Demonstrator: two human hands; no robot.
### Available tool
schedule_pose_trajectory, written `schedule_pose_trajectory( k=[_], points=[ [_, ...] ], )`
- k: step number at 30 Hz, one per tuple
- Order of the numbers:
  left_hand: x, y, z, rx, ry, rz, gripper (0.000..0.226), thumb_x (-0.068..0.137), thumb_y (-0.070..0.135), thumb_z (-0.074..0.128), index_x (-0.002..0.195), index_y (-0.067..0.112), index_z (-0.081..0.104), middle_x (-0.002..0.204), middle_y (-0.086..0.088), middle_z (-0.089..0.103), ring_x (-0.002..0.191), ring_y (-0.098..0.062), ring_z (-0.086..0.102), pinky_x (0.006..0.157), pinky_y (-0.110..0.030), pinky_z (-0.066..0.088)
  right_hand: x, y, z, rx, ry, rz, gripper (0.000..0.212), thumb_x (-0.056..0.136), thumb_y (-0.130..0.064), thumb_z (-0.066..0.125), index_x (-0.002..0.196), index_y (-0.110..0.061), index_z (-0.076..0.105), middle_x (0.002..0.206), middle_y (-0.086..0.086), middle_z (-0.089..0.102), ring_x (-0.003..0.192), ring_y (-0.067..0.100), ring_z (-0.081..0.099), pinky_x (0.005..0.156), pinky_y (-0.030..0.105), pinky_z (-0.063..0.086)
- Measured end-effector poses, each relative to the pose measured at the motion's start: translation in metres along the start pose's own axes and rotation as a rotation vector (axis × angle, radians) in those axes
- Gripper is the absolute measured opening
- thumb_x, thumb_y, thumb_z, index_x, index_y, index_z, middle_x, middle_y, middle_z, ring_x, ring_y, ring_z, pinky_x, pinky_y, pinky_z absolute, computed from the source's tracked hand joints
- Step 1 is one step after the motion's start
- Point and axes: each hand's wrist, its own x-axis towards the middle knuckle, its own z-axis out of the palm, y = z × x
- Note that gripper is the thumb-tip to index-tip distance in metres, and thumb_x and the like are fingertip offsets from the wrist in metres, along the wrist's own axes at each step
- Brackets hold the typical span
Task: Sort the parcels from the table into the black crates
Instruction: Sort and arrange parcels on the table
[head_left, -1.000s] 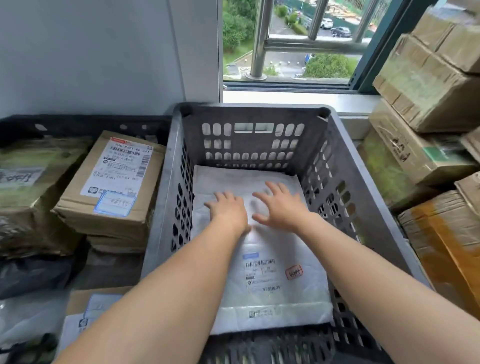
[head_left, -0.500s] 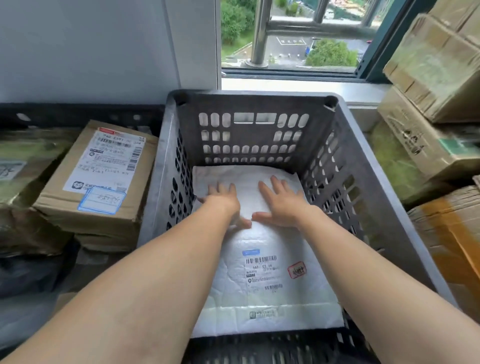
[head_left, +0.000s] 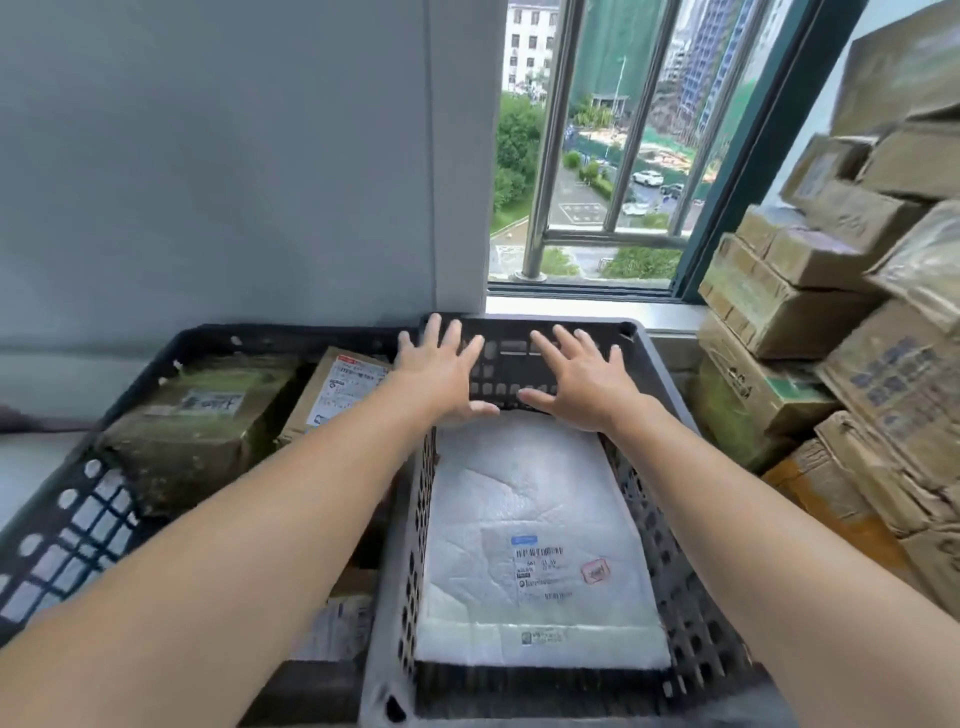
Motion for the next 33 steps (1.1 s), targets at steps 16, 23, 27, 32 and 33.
schedule_pose_trajectory(
  k=[16,23,27,32,33],
  points=[
    [-0.256,-0.298,0.057,-0.105,0.131,-0.354,0.101,0.085,0.082,0.035,0.158,0.026,-0.005,0.166,-0.008,-0.009,0.151,-0.036,-0.012,0.118,-0.062,0.007,-0.047,-0.344,-0.061,-0.038,0.132,-0.295,0.085,0.091,-0.075,0.034,0.157,-0.036,-0.006,0.166,-0.003,-0.007,0.153,0.026,-0.005,0.118,0.062,0.007],
    [-0.391,-0.422,0.117,-0.184,0.106,-0.488,0.098,0.087,0.076,0.043,0.158,0.027,-0.001,0.166,-0.006,-0.01,0.152,-0.031,-0.011,0.119,-0.057,0.011,-0.089,-0.537,-0.038,0.001,0.121,-0.443,0.085,0.093,-0.068,0.042,0.158,-0.034,-0.001,0.166,-0.001,-0.002,0.153,0.023,-0.001,0.119,0.061,0.007],
    [-0.445,-0.484,0.145,-0.198,0.097,-0.573,0.097,0.087,0.078,0.04,0.158,0.029,-0.004,0.166,-0.004,-0.01,0.152,-0.031,-0.012,0.118,-0.057,0.013,-0.098,-0.629,-0.033,-0.059,0.12,-0.518,0.085,0.092,-0.071,0.039,0.158,-0.033,0.002,0.166,0.002,0.001,0.152,0.024,0.005,0.119,0.055,0.011],
    [-0.488,-0.556,0.191,-0.199,0.03,-0.656,0.097,0.086,0.081,0.034,0.157,0.029,-0.008,0.166,-0.006,-0.012,0.152,-0.033,-0.012,0.118,-0.059,0.012,-0.089,-0.727,-0.015,-0.072,0.075,-0.602,0.087,0.091,-0.073,0.038,0.158,-0.033,0.0,0.167,0.002,-0.002,0.153,0.024,0.004,0.119,0.056,0.012],
    [-0.495,-0.569,0.201,-0.202,0.013,-0.672,0.097,0.086,0.081,0.034,0.157,0.029,-0.009,0.166,-0.007,-0.012,0.151,-0.033,-0.012,0.118,-0.059,0.011,-0.085,-0.744,-0.009,-0.063,0.06,-0.616,0.087,0.091,-0.073,0.038,0.158,-0.034,-0.001,0.167,0.001,-0.003,0.153,0.024,0.002,0.119,0.057,0.01]
  ],
)
